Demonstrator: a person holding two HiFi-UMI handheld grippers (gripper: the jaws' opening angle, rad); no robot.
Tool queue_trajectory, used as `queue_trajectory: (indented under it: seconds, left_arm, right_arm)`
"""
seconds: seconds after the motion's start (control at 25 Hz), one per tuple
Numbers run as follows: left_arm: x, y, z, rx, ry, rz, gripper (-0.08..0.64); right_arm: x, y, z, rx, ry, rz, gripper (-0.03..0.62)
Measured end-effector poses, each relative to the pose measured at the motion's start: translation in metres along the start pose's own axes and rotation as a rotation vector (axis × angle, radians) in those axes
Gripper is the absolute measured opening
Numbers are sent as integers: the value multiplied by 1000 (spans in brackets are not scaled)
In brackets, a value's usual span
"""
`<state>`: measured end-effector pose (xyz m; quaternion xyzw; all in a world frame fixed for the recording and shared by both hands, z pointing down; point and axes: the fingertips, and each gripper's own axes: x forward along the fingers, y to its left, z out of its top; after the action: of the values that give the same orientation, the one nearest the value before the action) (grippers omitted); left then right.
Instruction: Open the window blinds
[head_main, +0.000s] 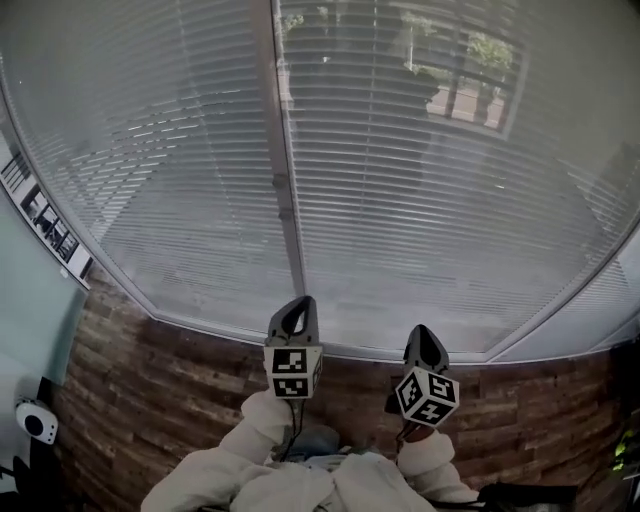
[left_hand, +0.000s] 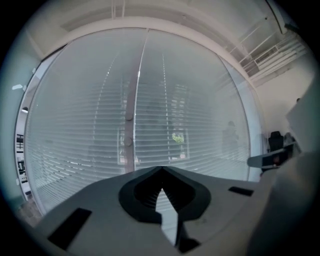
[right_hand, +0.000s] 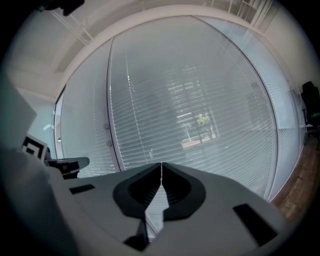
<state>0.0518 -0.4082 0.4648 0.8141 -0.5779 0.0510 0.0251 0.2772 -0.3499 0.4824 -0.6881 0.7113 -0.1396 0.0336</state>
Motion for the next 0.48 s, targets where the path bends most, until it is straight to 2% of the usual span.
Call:
queue_trajectory:
  seconds: [0.08, 0.12, 0.16, 0.2, 0.24, 0.36, 0.48]
  left_arm:
    - [21, 26, 12, -6, -40, 44, -2]
    - [30, 38, 19, -37, -56, 62, -2]
    - [39, 49, 25, -92, -70, 74, -2]
    - [49, 59, 31, -167, -83, 80, 58]
    - [58, 68, 36, -259, -98, 81, 92]
    - [82, 98, 37, -592, -150, 64, 92]
    - [105, 115, 40, -947, -209, -14, 92]
  right_arm:
    - [3, 1, 5, -13, -13, -3, 15]
    - [3, -1, 9, -21, -23, -10, 15]
    - [4, -4, 12, -23, -31, -22, 15]
    - [5, -8, 14, -19, -37, -36, 15]
    - [5, -12, 14, -11, -39, -49, 15]
    - [2, -22, 4, -5, -26, -84, 15]
    - [-1, -32, 2, -9, -14, -115, 15]
